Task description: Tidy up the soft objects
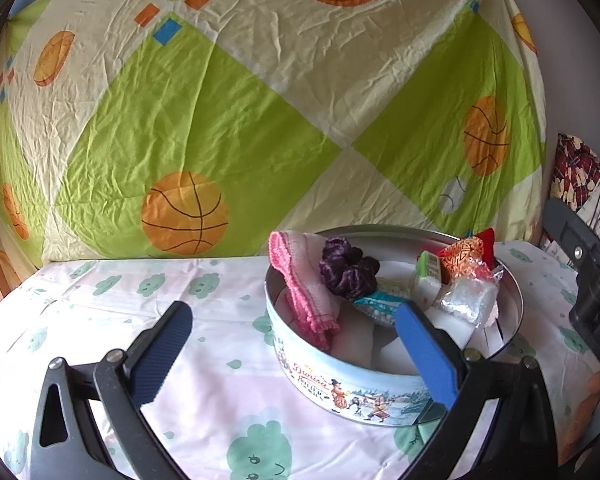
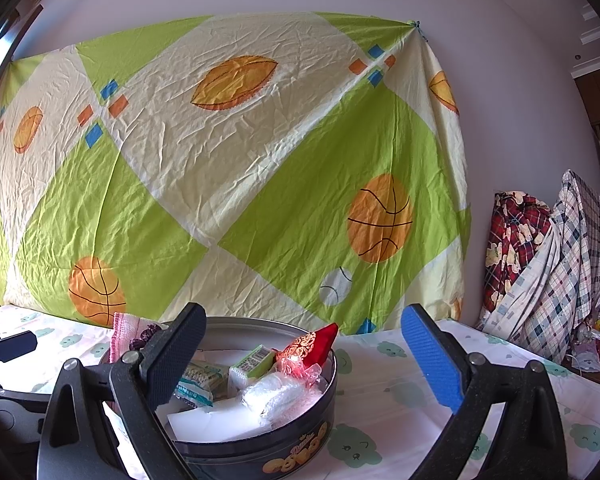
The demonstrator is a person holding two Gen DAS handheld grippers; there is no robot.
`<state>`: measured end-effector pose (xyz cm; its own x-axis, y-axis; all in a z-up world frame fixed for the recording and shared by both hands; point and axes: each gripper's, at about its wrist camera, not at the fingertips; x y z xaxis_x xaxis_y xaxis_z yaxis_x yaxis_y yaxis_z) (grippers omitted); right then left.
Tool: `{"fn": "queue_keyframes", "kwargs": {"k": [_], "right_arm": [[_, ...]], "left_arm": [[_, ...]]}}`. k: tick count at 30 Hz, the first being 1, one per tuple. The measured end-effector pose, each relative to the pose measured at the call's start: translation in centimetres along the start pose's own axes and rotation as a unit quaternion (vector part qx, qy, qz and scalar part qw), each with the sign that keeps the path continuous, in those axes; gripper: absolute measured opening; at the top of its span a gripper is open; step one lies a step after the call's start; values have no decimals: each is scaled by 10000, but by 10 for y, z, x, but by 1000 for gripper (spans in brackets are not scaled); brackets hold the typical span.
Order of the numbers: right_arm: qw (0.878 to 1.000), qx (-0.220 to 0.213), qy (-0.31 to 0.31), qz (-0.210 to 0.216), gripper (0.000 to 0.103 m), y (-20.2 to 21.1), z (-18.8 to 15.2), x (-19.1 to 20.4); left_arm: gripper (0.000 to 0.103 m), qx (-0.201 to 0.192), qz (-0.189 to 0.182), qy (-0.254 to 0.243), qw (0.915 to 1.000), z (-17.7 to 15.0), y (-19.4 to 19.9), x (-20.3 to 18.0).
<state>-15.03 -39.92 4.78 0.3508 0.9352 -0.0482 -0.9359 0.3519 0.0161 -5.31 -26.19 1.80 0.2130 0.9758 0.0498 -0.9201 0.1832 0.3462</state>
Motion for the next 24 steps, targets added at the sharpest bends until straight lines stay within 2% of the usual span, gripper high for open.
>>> {"fn": "queue_keyframes", "kwargs": {"k": [24], "right_arm": [[10000, 23, 3, 6, 100, -2, 0, 0]], "left_arm": [[103, 57, 49, 45, 10000, 0, -3, 2]]}}
Point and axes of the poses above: each gripper's, at about its wrist camera, not at the fingertips, and y roughly against the way its jaws point, x to its left, z to its top, and after that the axes turned 9 degrees about z, right-handed
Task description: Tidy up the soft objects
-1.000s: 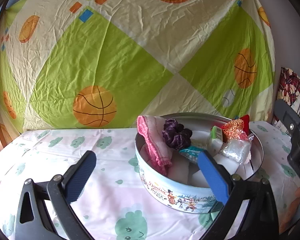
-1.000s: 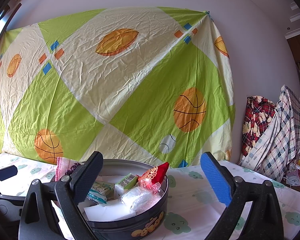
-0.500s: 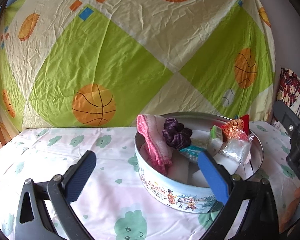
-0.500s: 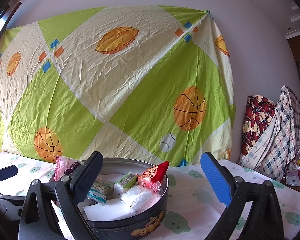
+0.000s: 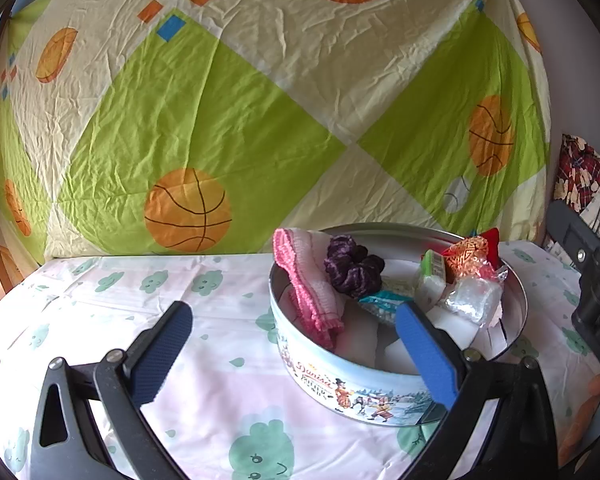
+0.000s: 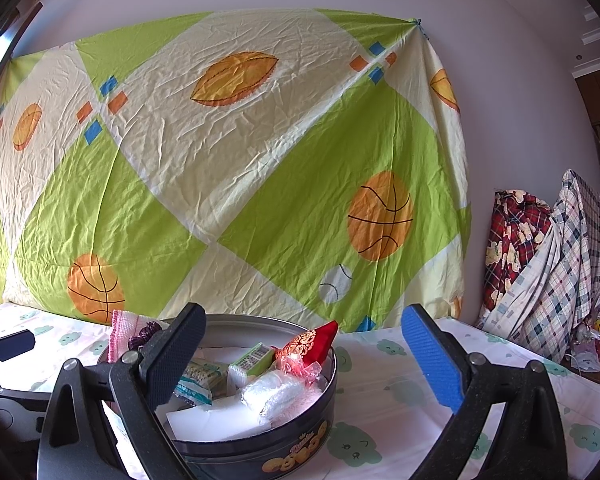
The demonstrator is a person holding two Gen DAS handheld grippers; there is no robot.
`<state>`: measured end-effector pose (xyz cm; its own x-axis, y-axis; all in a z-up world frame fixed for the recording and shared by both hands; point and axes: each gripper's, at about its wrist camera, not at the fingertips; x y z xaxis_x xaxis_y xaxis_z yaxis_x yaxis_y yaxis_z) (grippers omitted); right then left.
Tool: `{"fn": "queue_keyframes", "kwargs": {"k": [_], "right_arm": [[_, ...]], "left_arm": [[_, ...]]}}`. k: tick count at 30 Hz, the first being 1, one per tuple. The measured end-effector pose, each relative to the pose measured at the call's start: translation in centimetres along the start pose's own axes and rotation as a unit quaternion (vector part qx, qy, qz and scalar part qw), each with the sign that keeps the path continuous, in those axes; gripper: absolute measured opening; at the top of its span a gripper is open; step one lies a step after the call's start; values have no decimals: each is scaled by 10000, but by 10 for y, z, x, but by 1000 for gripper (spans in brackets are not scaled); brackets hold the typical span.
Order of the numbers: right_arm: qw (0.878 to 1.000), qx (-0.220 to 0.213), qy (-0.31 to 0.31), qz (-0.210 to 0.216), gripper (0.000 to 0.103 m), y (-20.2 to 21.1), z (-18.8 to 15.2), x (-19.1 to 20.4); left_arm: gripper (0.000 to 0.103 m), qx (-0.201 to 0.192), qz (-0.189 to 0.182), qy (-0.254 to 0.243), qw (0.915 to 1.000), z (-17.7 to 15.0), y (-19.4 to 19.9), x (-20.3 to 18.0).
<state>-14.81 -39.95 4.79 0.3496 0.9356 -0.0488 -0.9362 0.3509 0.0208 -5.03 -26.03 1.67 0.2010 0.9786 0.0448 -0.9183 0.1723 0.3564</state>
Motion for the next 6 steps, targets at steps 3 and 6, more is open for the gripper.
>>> {"fn": "queue_keyframes", "kwargs": {"k": [3, 6], "right_arm": [[10000, 5, 2, -4, 100, 0, 0, 0], [10000, 18, -1, -22, 100, 0, 0, -1]], "left_arm": [[103, 26, 14, 5, 10000, 0, -1, 0], [103, 52, 34, 16, 10000, 0, -2, 1]]}}
Point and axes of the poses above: each gripper's, at about its wrist camera, not at the fingertips, and y roughly against the way its jaws point, x to its left, z to its top, and after that the axes turned 9 degrees about z, right-handed
